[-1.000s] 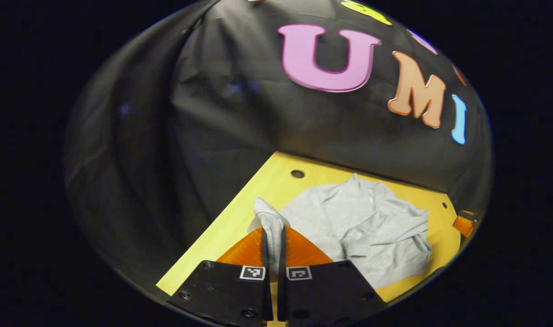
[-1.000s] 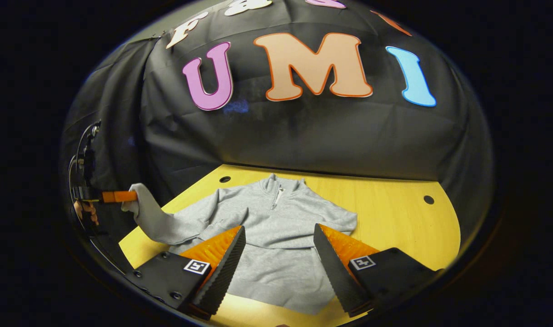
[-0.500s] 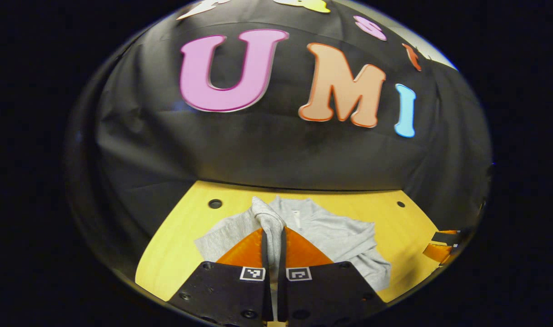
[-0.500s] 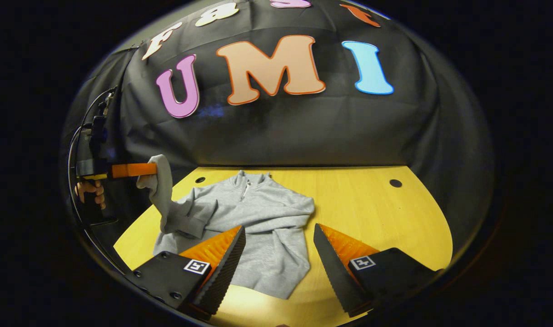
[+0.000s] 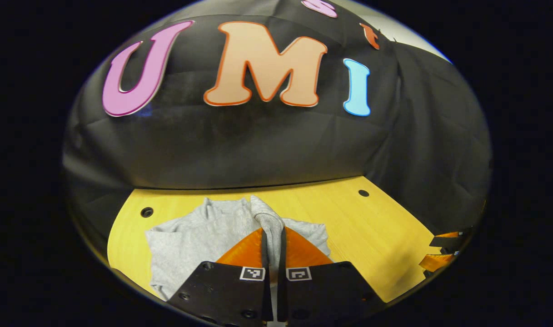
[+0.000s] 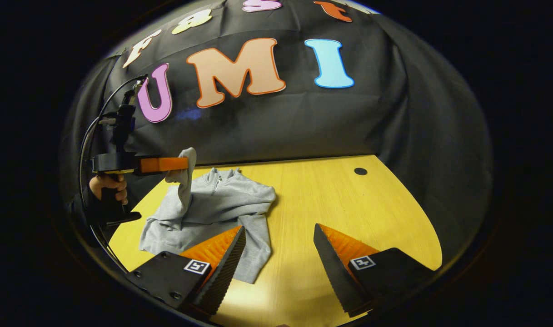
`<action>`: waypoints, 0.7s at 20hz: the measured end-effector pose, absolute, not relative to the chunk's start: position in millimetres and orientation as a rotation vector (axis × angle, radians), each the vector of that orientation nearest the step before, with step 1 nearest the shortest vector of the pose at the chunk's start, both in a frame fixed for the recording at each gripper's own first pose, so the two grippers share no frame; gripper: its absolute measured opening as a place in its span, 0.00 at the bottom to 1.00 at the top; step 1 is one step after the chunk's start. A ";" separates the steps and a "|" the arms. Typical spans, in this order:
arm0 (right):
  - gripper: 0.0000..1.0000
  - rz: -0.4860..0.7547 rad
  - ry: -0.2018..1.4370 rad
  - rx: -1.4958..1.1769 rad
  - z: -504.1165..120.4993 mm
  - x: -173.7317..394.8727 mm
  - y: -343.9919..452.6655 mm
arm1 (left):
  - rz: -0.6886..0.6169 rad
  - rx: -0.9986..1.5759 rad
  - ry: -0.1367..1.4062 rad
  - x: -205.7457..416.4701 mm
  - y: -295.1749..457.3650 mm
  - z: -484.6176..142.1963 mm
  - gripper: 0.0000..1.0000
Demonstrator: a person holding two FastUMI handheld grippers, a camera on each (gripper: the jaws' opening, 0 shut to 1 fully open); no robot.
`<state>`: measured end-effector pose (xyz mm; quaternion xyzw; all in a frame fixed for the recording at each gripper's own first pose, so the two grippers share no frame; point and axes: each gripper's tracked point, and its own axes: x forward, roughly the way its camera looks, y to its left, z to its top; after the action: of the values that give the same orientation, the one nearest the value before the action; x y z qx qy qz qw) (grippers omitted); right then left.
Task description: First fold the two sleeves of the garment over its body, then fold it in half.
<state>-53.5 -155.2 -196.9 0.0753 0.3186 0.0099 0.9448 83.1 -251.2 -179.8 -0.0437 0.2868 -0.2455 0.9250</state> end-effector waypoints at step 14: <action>0.96 0.005 0.698 0.146 -212.3 -78.7 -170.3 | -0.556 -0.100 0.758 94.8 -345.7 -277.2 0.10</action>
<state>-78.7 -170.3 -212.3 0.0712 0.3419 0.0025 0.9370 94.8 -345.7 -277.2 -0.0484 0.3650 -0.2680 0.8903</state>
